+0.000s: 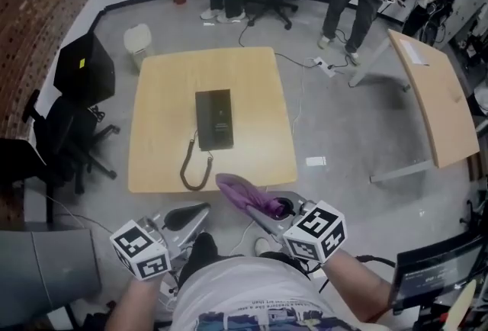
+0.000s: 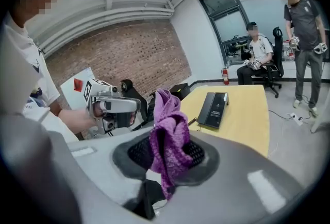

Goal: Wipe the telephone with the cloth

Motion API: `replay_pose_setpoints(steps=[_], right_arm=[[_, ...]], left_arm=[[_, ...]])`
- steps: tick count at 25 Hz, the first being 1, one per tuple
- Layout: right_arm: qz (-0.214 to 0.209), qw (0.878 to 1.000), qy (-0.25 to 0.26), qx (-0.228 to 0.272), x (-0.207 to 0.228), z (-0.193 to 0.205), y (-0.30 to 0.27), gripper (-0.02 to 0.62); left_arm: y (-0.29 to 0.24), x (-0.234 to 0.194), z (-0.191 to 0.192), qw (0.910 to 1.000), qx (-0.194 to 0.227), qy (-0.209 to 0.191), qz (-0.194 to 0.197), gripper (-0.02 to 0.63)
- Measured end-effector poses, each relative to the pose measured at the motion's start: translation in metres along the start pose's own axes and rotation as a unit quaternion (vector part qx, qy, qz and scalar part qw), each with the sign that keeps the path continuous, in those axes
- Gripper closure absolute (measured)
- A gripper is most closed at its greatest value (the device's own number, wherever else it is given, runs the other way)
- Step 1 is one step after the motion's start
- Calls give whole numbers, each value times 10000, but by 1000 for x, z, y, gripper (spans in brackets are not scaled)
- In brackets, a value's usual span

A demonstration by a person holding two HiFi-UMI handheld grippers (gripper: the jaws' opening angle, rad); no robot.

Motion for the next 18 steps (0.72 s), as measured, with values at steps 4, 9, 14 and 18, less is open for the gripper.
replay_pose_setpoints(steps=[4,9,14,18], right_arm=[[-204,9997,166,-22,4,22,37,511],[-570,9978,320,-62,-2,45,69,511],[-688,9969,378,-87,-9,60,93,511],[-602,9975,359,-112,-17,72,106,511]], left_arm=[[-16,45,26,9993,74,151,-324,602],[-9,92,56,9964,219,325,-756,602],[-8,121,74,9951,271,421,-849,601],[-6,127,74,9959,293,328,-786,601]])
Point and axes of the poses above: the fingertips, and each gripper's own axes: y backward along the fingers, x to its right, z out of its underside, the point moved 3 cm from there along y, backward along the fingers, and after that the axes turned 8 degrees about y, right-handed, at the moved point
